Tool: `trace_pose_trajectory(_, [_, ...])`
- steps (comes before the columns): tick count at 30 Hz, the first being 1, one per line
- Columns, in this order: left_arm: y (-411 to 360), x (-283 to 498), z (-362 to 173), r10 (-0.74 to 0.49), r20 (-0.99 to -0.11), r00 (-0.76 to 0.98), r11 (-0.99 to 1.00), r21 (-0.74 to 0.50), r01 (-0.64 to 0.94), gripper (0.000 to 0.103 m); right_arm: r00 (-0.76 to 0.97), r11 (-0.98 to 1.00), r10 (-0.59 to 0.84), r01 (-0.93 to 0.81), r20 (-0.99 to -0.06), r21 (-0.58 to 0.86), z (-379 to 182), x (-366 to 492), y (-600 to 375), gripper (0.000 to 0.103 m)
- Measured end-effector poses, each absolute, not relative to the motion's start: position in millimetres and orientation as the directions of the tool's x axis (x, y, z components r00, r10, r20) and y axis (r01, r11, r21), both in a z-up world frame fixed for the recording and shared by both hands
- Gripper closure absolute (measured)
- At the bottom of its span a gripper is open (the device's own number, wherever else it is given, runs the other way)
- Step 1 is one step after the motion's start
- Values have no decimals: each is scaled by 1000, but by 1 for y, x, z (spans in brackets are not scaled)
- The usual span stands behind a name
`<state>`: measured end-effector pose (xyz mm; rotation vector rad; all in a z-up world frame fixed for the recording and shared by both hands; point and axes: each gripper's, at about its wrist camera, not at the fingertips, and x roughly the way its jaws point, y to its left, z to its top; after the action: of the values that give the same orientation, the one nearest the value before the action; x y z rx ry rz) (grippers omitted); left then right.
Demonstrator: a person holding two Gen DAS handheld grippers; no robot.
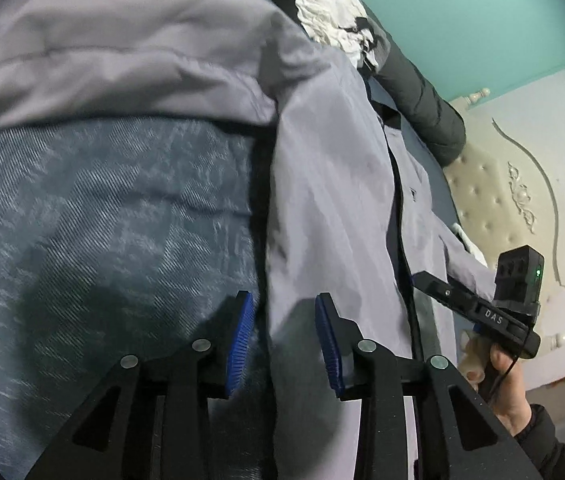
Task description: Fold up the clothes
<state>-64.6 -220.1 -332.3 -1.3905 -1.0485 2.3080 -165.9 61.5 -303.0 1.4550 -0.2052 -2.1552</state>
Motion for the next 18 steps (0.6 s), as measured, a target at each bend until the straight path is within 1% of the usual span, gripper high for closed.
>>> trace_pose_trajectory(3, [-216,-63,-331,545,-658,-519,-710,-692,132,70,-280,-851,-502,329,-818,410,-302,-163,65,77])
trace_pose_trajectory(5, [-217,-63,-331,538,-659,-525,-713,-688,134,96,-281,-852,-501,325,-819,410,-302,-163,64,77])
trace_pose_trajectory(6, [-217,-63,-331,533,-660,-529,-714,-687,137,99,-282,-852,-502,323,-818,412,-302,-163,65,77])
trace_pose_trajectory(8, [-219,-62,-328,517,-664,-540,-722,-677,142,101,-283,-852,-503,319,-816,415,-301,-162,66,77])
trace_pose_trajectory(12, [-227,-53,-320,483,-671,-563,-735,-660,157,101,-283,-850,-507,320,-814,418,-300,-161,67,77])
trace_pose_trajectory(18, [-233,-50,-334,452,-706,-546,-736,-641,219,101,-281,-849,-508,321,-814,419,-301,-158,68,77])
